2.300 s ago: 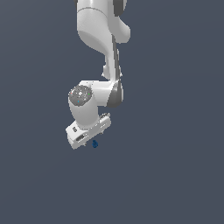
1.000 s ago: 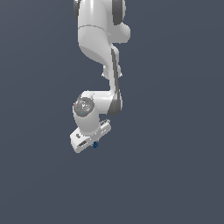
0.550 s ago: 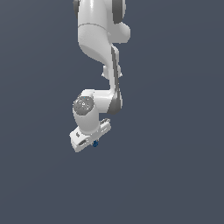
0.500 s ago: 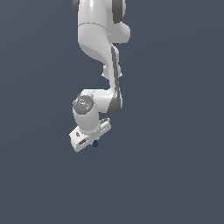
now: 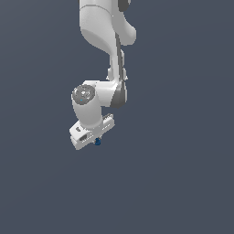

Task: Pick up the object and move it to a goal position.

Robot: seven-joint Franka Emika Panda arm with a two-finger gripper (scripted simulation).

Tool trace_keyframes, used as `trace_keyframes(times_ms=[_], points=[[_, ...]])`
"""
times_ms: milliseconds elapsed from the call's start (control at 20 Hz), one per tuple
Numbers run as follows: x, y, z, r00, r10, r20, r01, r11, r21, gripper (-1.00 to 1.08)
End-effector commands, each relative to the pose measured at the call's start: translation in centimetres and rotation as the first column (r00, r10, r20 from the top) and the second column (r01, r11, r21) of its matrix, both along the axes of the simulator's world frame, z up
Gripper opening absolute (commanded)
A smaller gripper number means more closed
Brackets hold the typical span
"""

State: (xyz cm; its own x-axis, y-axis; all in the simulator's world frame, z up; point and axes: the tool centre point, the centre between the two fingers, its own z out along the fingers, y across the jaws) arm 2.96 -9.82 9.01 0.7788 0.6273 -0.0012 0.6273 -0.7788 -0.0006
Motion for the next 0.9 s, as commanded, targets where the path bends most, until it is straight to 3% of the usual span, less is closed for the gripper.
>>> trace_keyframes(times_ms=[0, 850], points=[[-0.9, -0.2, 1.7, 1.0, 0.0, 0.001, 0.0, 1.0, 0.0, -1.0], [-8.6, -2.1, 16.7, 1.0, 0.0, 0.001, 0.0, 1.0, 0.0, -1.0]])
